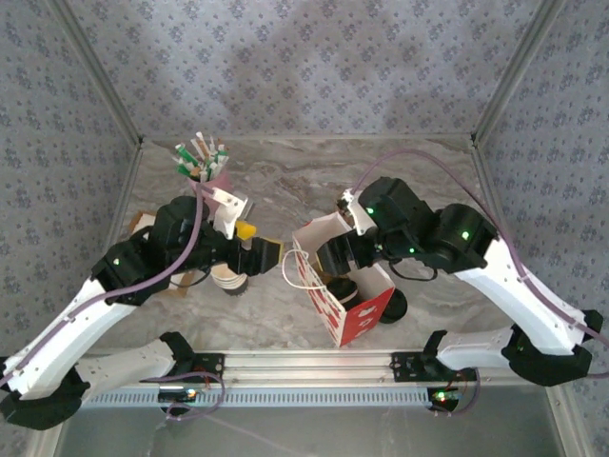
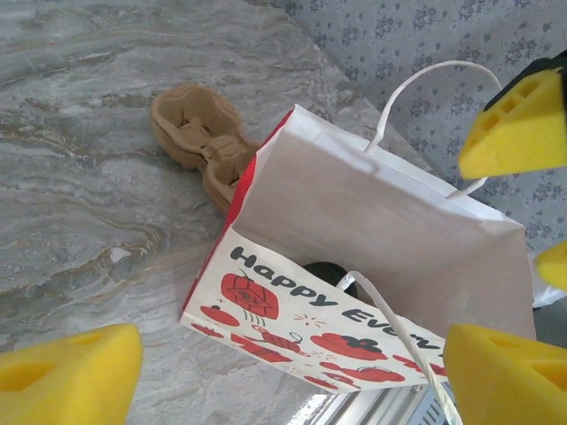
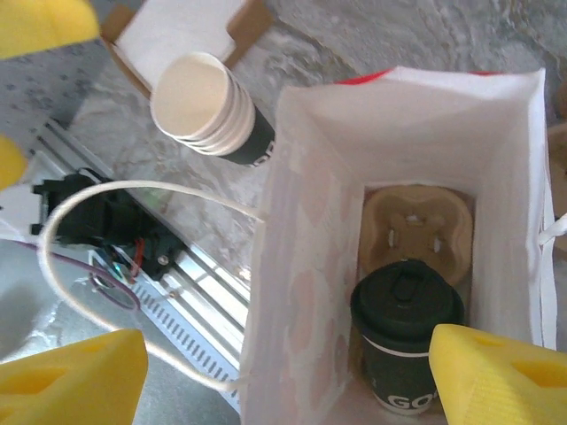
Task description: Pack the takeout coffee
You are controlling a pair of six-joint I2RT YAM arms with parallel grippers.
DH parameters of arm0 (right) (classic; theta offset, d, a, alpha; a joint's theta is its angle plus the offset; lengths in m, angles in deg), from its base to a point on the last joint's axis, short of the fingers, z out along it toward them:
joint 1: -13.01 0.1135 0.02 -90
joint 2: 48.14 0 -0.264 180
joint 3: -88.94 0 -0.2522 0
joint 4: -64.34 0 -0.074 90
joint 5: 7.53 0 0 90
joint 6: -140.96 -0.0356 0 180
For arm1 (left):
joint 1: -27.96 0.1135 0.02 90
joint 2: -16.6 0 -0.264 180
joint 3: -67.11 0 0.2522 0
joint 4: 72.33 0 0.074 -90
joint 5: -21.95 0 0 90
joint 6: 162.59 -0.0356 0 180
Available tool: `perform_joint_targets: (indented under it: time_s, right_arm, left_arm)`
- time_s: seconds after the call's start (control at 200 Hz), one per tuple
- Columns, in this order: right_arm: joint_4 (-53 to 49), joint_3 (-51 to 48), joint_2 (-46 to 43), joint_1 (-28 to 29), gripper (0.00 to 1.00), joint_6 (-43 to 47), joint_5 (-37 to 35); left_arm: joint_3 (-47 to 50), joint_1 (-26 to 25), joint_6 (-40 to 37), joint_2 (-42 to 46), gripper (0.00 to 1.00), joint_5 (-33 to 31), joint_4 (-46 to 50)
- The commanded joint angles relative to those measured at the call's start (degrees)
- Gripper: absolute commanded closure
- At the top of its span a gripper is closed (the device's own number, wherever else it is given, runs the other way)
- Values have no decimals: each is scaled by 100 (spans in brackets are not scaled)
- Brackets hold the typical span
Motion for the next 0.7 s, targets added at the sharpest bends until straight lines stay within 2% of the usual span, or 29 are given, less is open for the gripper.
perform_joint_targets:
  time_s: [0.0, 0.205, 0.42, 0.575, 0.695]
  right_arm:
    - [358, 33, -343, 15, 16, -57, 93]
    - [662, -34, -828, -43, 19, -5, -139]
    - [767, -63, -1315, -175, 19, 128, -888]
    - [667, 39, -1455, -568, 19, 237, -1403]
    - [418, 195, -1257, -1140, 19, 280, -1548]
  left_arm:
    - [-226, -30, -45, 148, 9, -205, 77]
    - [-313, -31, -31, 310, 4, -406, 130]
    - [-358, -25, 46, 632, 1, -1025, 201]
    - [-457, 12, 156, 744, 1, -1512, 358]
    - [-639, 151, 212, 620, 0, -1553, 532]
